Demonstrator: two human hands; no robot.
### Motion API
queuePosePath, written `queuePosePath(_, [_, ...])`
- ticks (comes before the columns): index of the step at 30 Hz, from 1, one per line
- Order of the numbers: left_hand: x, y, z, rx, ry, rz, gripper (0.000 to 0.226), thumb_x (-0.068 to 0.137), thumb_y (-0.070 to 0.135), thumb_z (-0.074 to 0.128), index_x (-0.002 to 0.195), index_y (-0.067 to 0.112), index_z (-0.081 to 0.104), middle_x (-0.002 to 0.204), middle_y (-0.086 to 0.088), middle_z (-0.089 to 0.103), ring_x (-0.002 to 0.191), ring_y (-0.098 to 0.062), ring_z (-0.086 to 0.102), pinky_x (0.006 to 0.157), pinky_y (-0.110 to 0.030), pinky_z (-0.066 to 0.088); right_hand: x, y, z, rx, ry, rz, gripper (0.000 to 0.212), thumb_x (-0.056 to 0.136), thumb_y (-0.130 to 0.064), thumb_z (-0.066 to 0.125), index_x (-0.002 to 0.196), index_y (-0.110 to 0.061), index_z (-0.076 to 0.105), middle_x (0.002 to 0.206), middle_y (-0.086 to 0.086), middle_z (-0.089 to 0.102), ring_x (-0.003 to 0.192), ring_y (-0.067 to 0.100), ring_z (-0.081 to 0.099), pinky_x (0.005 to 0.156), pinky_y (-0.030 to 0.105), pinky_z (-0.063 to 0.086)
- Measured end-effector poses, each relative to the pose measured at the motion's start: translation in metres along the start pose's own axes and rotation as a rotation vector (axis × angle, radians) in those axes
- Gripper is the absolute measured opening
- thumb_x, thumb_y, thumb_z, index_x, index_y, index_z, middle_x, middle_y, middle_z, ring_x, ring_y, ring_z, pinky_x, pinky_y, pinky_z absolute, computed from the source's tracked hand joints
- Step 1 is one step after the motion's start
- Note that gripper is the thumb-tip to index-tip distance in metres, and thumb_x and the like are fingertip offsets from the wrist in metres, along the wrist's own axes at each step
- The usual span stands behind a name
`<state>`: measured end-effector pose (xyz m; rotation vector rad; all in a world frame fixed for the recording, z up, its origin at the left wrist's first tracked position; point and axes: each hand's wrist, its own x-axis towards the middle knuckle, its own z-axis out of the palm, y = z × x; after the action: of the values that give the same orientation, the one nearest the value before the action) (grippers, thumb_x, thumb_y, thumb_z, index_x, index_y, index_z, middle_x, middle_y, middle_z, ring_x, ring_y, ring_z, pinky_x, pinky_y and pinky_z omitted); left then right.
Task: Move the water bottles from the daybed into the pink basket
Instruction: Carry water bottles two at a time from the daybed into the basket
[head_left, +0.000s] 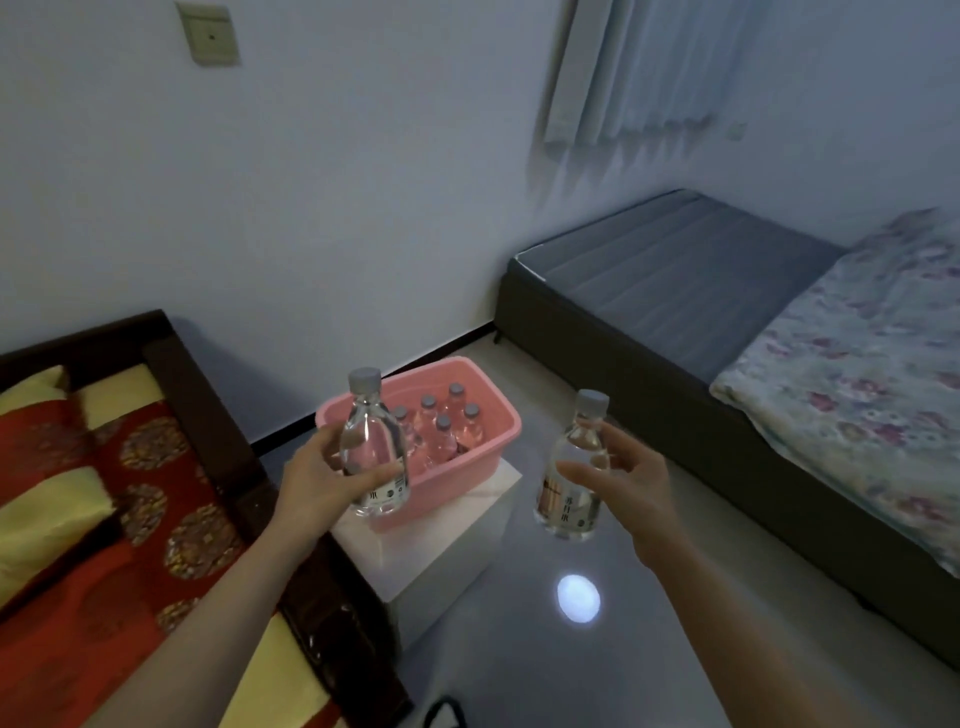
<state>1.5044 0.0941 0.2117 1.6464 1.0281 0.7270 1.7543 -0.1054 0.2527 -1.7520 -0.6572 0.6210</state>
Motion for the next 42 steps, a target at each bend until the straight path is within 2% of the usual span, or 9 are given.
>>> queuePosePath(6, [0.096, -0.025, 0.03, 0.028, 0.046, -0.037, 0.092, 0.037, 0.056, 0.089, 0.12, 0.028, 0.059, 0.11, 0.003, 0.07, 0.093, -0.013, 0.068, 0.08, -0.04, 0.057, 0.106, 0.014, 0.019, 0.0, -0.067, -0.036, 0.046, 0.056, -0.032, 0.084, 0.088, -0.059, 0.065, 0.094, -0.013, 0.069, 0.093, 0.011, 0.064, 0.065, 0.026, 0.051])
queuePosePath(14, [0.184, -0.047, 0.064, 0.054, 0.104, -0.085, 0.072, 0.052, 0.025, 0.093, 0.114, 0.025, 0.057, 0.11, 0.005, 0.065, 0.098, -0.015, 0.063, 0.081, -0.03, 0.052, 0.23, 0.023, 0.051, -0.048, -0.2, -0.004, 0.047, 0.063, -0.016, 0.085, 0.097, -0.042, 0.066, 0.095, -0.014, 0.068, 0.091, 0.004, 0.062, 0.063, 0.016, 0.048])
queuePosePath(19, [0.202, -0.073, 0.071, 0.047, 0.164, -0.173, 0.079, 0.052, 0.028, 0.093, 0.119, 0.022, 0.051, 0.115, 0.002, 0.061, 0.103, -0.018, 0.061, 0.09, -0.042, 0.052, 0.273, 0.044, 0.075, -0.1, -0.304, 0.019, 0.042, 0.056, -0.025, 0.085, 0.09, -0.045, 0.069, 0.088, -0.024, 0.07, 0.081, -0.006, 0.064, 0.064, 0.016, 0.052])
queuePosePath(24, [0.209, -0.093, 0.075, 0.037, 0.254, -0.24, 0.069, 0.054, 0.026, 0.092, 0.1, 0.047, 0.046, 0.105, 0.017, 0.057, 0.098, -0.007, 0.059, 0.075, -0.024, 0.05, 0.307, 0.064, 0.103, -0.136, -0.429, 0.004, 0.043, 0.056, -0.023, 0.087, 0.091, -0.04, 0.07, 0.088, -0.019, 0.073, 0.079, -0.005, 0.065, 0.06, 0.006, 0.047])
queuePosePath(29, [0.213, -0.119, 0.087, 0.072, 0.293, -0.33, 0.076, 0.052, 0.02, 0.092, 0.106, 0.044, 0.044, 0.106, 0.017, 0.059, 0.095, -0.003, 0.059, 0.081, -0.02, 0.047, 0.325, 0.094, 0.136, -0.123, -0.488, 0.019, 0.047, 0.058, -0.011, 0.089, 0.094, -0.031, 0.067, 0.093, -0.008, 0.072, 0.085, 0.009, 0.068, 0.069, 0.024, 0.057])
queuePosePath(32, [0.214, -0.14, 0.097, 0.08, 0.287, -0.339, 0.073, 0.054, 0.013, 0.09, 0.107, 0.038, 0.047, 0.103, 0.018, 0.059, 0.095, -0.003, 0.06, 0.077, -0.013, 0.046, 0.326, 0.11, 0.163, -0.167, -0.573, -0.001, 0.051, 0.058, -0.012, 0.089, 0.098, -0.031, 0.063, 0.095, -0.011, 0.072, 0.086, 0.007, 0.068, 0.07, 0.021, 0.055])
queuePosePath(35, [0.214, -0.16, 0.105, 0.177, 0.31, -0.334, 0.07, 0.054, 0.009, 0.089, 0.114, 0.019, 0.053, 0.112, 0.004, 0.057, 0.106, -0.02, 0.055, 0.088, -0.03, 0.045, 0.327, 0.127, 0.191, -0.23, -0.66, -0.027, 0.061, 0.055, -0.021, 0.088, 0.105, -0.039, 0.06, 0.097, -0.015, 0.071, 0.086, 0.003, 0.068, 0.071, 0.02, 0.055])
queuePosePath(37, [0.213, -0.175, 0.108, 0.241, 0.335, -0.333, 0.069, 0.056, 0.009, 0.087, 0.116, 0.01, 0.055, 0.116, 0.0, 0.054, 0.111, -0.023, 0.048, 0.092, -0.031, 0.04, 0.328, 0.14, 0.21, -0.269, -0.743, -0.062, 0.059, 0.055, -0.025, 0.086, 0.106, -0.037, 0.059, 0.099, -0.014, 0.07, 0.09, 0.004, 0.066, 0.076, 0.028, 0.056])
queuePosePath(42, [0.207, -0.205, 0.118, 0.238, 0.435, -0.442, 0.06, 0.059, 0.006, 0.084, 0.112, 0.015, 0.058, 0.109, 0.001, 0.057, 0.104, -0.026, 0.057, 0.09, -0.04, 0.047, 0.329, 0.167, 0.242, -0.484, -0.852, -0.318, 0.047, 0.061, -0.027, 0.08, 0.093, -0.037, 0.047, 0.093, -0.018, 0.055, 0.081, 0.002, 0.052, 0.069, 0.026, 0.045])
